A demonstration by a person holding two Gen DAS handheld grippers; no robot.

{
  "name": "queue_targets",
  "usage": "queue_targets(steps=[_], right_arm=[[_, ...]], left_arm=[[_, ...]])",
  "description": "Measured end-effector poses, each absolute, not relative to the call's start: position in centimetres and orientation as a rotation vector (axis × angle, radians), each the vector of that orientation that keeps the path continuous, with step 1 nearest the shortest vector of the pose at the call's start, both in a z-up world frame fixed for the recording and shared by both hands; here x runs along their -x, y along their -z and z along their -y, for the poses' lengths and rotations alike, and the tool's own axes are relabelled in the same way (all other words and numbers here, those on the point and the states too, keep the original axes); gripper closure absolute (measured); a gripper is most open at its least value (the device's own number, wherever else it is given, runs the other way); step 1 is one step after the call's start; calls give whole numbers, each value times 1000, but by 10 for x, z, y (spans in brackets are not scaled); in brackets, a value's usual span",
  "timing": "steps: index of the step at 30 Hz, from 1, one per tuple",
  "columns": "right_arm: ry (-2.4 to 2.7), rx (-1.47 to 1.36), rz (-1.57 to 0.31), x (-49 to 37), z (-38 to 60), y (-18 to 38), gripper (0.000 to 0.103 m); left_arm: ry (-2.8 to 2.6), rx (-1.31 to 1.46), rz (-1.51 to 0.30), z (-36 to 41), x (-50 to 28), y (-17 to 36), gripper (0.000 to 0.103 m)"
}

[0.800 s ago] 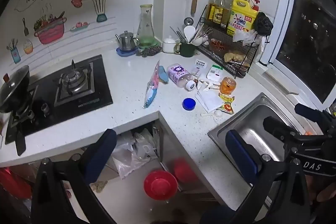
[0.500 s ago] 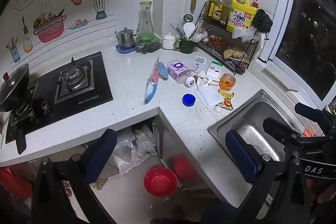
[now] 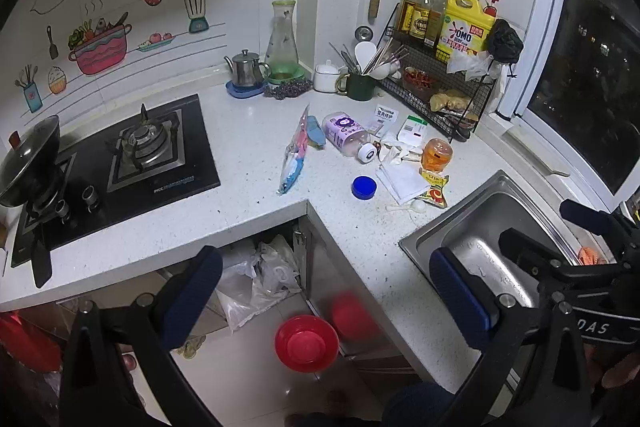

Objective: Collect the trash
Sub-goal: 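Move both tools over the counter toward the blue cap and orange container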

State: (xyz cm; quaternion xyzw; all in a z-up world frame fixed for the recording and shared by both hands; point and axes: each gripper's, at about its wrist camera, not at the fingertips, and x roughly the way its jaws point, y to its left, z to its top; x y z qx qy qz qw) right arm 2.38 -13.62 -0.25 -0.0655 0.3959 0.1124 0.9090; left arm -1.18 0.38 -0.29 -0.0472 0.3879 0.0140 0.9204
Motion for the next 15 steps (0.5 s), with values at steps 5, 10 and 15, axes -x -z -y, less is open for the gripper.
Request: queue_targets(steps=[5, 10, 15], right_arm=[[-233, 135, -825, -23, 137, 3, 0], [-236, 127, -833, -24, 138, 3, 0], [-238, 124, -841, -23, 134, 5, 0]], left_arm=[[-16, 104, -785, -3, 15, -3, 0], [-15, 95, -788, -1, 14, -2, 0], [-20, 86, -795, 0, 12, 1, 0]])
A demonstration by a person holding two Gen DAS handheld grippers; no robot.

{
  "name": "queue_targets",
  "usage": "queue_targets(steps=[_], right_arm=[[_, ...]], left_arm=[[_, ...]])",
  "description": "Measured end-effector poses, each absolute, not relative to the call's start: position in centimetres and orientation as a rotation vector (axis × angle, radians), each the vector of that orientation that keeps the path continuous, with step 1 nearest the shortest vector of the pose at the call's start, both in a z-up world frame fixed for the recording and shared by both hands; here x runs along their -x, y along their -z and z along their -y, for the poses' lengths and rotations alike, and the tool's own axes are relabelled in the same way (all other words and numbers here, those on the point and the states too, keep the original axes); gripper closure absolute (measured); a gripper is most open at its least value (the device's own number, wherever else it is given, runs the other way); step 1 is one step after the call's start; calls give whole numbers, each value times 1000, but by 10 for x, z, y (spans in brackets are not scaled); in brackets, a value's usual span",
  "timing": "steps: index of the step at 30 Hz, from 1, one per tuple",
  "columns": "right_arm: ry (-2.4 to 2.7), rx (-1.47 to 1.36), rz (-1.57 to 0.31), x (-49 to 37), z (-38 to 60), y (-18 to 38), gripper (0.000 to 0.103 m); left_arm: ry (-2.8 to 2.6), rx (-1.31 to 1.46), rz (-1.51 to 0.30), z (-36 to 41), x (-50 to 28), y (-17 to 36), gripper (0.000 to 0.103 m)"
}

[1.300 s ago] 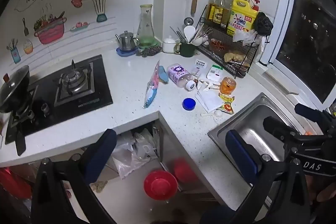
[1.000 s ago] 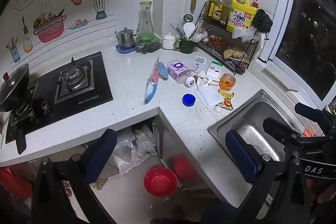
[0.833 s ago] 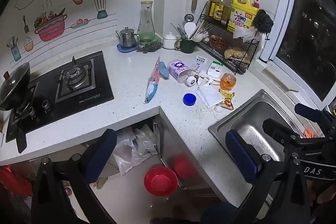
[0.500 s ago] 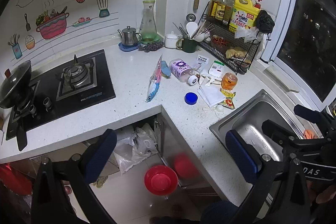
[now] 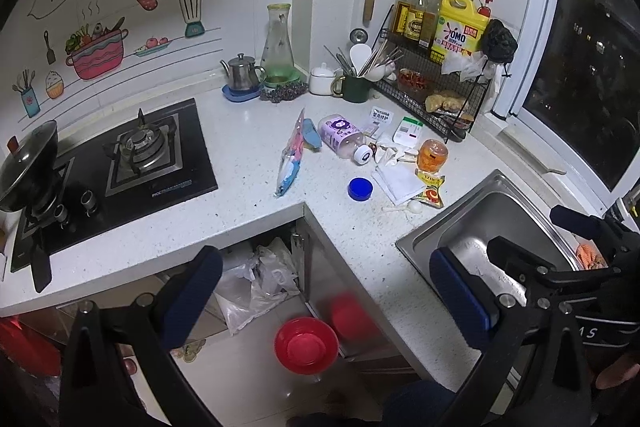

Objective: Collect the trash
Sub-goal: 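Move both tools over the counter toward the blue cap and orange container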

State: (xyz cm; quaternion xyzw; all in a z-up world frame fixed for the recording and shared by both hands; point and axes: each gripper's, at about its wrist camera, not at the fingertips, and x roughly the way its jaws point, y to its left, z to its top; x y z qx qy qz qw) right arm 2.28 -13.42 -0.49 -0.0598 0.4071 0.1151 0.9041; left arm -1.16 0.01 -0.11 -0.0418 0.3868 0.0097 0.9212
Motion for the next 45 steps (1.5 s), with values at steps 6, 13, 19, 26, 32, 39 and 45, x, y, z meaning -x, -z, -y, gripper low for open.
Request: queue_targets(steps=[6, 13, 19, 26, 32, 39, 45], right_arm=[[-234, 113, -845, -23, 135, 5, 0], [-233, 97, -852, -23, 135, 4, 0], [-230, 99, -863, -23, 134, 6, 0], [-231, 83, -874, -26, 135, 8, 0], [-229, 84, -876, -25, 134, 9, 0], [-235, 86, -871, -26, 132, 9, 0], [-241, 82, -889, -37, 134, 9, 0]], left_arm=[[-25, 81, -797, 0, 10, 3, 0], [-24, 72, -809, -1, 6, 7, 0], [-20, 73, -812, -3, 5, 9, 0], [-20, 75, -818, -2, 3, 10, 0], [-20, 73, -818, -1, 4, 8, 0], [-22, 64, -816, -2, -1, 7, 0], [-18, 58, -831, -1, -19, 9, 0]])
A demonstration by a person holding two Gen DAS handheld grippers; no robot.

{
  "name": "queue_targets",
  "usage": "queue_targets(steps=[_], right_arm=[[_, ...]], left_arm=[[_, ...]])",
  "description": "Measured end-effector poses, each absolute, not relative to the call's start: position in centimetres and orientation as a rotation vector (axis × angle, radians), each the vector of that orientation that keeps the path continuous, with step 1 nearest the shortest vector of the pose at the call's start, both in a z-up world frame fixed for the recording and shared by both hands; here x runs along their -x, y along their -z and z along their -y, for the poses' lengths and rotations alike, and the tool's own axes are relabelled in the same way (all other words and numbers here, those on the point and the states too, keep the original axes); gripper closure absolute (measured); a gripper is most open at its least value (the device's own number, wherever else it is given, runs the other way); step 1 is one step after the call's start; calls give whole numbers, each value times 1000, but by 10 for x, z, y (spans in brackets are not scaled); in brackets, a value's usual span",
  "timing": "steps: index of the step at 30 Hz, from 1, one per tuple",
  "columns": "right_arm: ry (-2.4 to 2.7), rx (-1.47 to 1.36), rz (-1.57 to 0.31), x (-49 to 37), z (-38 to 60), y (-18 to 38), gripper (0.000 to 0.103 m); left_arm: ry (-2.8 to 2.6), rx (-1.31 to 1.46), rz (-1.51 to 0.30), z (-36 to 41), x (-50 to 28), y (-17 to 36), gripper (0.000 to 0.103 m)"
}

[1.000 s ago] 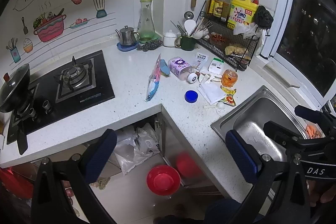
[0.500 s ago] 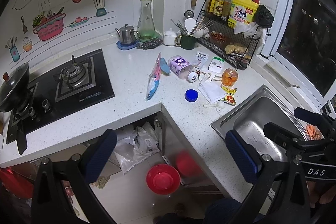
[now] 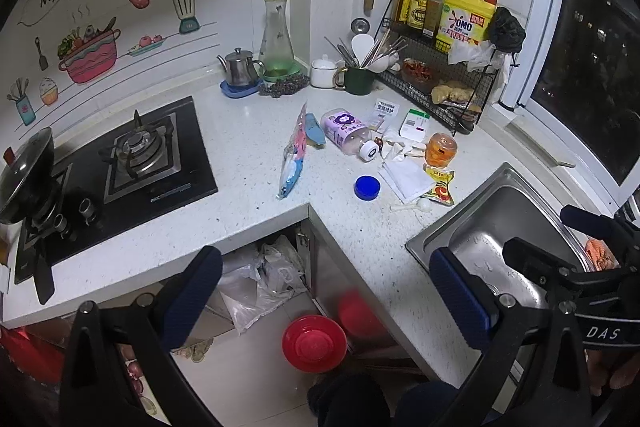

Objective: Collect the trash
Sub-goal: 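Move both tools over the counter toward the blue cap and orange container, then lower the left tool onto the blue bottle cap and close on it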

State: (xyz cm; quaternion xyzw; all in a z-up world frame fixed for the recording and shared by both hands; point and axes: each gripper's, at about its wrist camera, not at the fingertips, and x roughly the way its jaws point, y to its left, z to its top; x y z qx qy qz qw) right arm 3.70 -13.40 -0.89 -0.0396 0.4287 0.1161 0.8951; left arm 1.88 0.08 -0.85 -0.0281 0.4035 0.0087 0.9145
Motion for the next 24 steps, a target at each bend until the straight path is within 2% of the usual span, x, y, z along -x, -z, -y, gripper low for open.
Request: queue_targets(steps=[14, 24], right_arm=[[-160, 18, -955, -106, 158, 30, 0], [-13, -38, -1068, -184, 192, 73, 0]], left_arm=[[100, -24, -942, 22, -124, 35, 0], [266, -103, -1138, 41, -244, 108, 0]])
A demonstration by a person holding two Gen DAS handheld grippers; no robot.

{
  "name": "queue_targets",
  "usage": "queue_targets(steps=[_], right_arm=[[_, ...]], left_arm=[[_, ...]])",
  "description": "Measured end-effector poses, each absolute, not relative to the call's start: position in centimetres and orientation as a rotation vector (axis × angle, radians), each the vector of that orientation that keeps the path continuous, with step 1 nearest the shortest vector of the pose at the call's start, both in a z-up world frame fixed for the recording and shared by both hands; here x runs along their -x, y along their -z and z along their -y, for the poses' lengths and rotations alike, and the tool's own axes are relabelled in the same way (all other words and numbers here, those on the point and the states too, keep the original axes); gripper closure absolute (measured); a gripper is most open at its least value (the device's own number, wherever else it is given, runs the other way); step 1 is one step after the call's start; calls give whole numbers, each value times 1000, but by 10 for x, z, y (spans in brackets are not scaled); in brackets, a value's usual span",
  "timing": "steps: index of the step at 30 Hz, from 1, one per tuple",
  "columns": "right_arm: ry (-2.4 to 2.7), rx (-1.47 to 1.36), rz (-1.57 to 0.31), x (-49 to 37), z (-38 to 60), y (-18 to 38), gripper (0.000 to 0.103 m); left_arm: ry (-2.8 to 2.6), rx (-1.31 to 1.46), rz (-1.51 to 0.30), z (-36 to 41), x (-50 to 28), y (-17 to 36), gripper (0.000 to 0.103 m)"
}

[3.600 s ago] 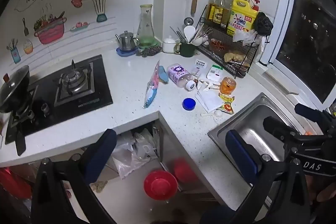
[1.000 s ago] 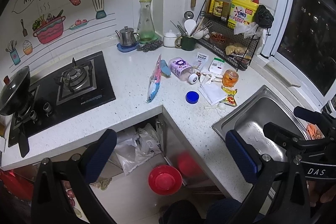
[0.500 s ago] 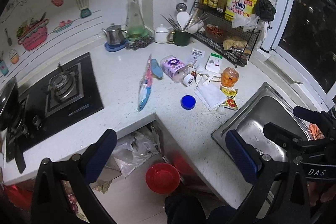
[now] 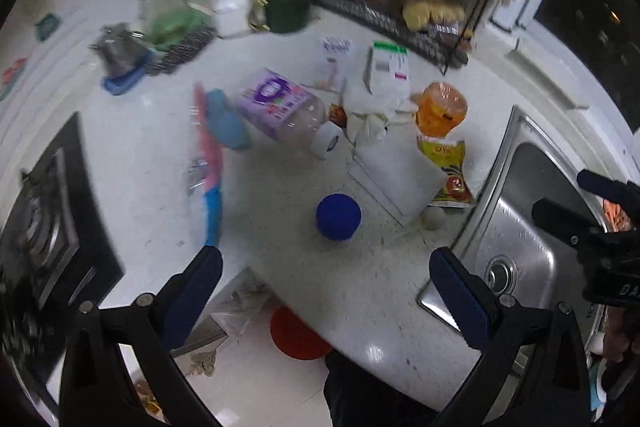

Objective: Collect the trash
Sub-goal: 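Lower the left tool onto the blue bottle cap and close on it, then grasp the orange round plastic container with the right tool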

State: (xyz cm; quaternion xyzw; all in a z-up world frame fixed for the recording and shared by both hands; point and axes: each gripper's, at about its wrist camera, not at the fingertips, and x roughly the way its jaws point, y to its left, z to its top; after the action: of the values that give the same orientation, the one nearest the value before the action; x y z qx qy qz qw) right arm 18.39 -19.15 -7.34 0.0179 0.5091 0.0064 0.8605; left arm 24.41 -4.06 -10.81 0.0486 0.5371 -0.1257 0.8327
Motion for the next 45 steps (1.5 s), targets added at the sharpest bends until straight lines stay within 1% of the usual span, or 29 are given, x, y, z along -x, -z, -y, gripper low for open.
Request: queue_targets(steps=[4, 7, 10, 15, 17, 19, 21, 22, 23, 29, 37, 41, 45], right_arm=[[16, -26, -1102, -204, 199, 91, 0], [33, -37, -1132, -216, 205, 106, 0], [50, -58, -1162, -223, 212, 120, 0], [84, -100, -1197, -222, 220, 131, 0], [94, -112, -1197, -221, 224, 133, 0], [104, -114, -1205, -222, 226, 136, 0], [114, -112, -1207, -223, 229, 136, 0], [121, -111, -1205, -224, 229, 136, 0], [123, -111, -1201, -224, 230, 136, 0], [117, -101, -1188, -244, 231, 133, 0], [84, -37, -1146, -287, 225, 131, 0], [70, -33, -1152, -311, 226, 145, 0], [51, 0, -1160, -333, 225, 159, 0]], left_arm=[[323, -104, -1203, 49, -278, 139, 0], [315, -161, -1240, 57, -297, 169, 0], [309, -201, -1280, 61, -307, 194, 0], [308, -208, -1318, 62, -315, 218, 0], [318, -184, -1326, 63, -315, 222, 16], [295, -197, -1323, 64, -315, 221, 20], [302, -221, -1306, 67, -313, 219, 30], [304, -218, -1296, 67, -312, 217, 43], [304, -213, -1287, 68, -312, 215, 61], [280, -101, -1275, 50, -317, 202, 60], [286, -30, -1190, 22, -330, 151, 60], [294, -36, -1159, 22, -336, 152, 60], [286, -56, -1166, 37, -359, 167, 60]])
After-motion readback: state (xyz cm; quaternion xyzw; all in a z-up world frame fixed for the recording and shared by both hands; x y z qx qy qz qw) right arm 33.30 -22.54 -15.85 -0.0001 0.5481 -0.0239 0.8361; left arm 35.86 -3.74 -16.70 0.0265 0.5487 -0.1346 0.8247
